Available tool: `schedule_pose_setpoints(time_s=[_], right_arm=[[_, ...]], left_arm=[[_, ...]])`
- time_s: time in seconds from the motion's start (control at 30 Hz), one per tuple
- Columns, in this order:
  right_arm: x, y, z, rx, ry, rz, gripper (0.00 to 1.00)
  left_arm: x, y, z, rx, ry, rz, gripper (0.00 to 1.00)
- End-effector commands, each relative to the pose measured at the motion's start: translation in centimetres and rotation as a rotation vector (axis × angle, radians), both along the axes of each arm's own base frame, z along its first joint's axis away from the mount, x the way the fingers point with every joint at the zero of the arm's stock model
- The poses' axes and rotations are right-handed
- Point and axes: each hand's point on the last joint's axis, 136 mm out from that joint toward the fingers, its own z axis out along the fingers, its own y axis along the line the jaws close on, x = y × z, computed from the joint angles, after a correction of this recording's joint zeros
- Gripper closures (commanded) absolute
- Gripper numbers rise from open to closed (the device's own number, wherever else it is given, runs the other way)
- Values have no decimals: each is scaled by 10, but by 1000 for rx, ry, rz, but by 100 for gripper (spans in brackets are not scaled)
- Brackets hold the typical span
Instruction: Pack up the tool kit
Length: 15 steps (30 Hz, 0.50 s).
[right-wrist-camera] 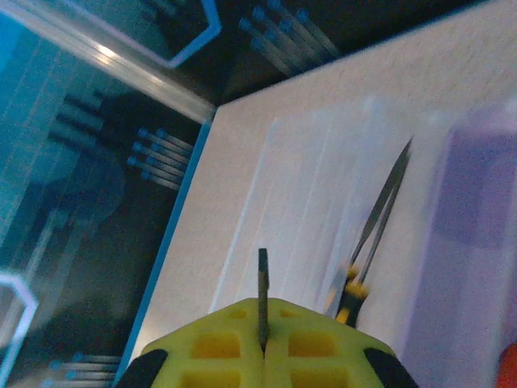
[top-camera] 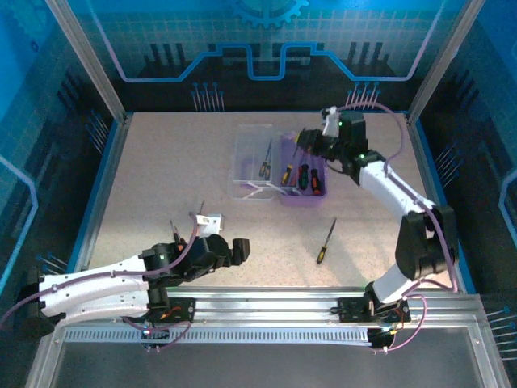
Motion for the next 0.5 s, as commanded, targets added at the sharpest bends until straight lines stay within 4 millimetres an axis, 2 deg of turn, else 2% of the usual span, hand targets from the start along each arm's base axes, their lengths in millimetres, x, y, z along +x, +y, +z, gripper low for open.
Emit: schedule_pose_setpoints(time_s=[0.0, 0.1, 0.23, 0.47], right_arm=[[20, -9, -29, -73, 79, 26, 95], [42, -2, -43, -43, 139, 58, 95], [57, 18, -56, 12, 178, 108, 95], [59, 45, -89, -14, 240, 169, 94]], left_arm=[[3, 14, 0, -7, -13, 65, 1], [1, 19, -2, -7, -10, 71, 1], [0, 23, -6, -10, -5, 83, 1], [0, 21, -13, -17, 7, 88, 1]])
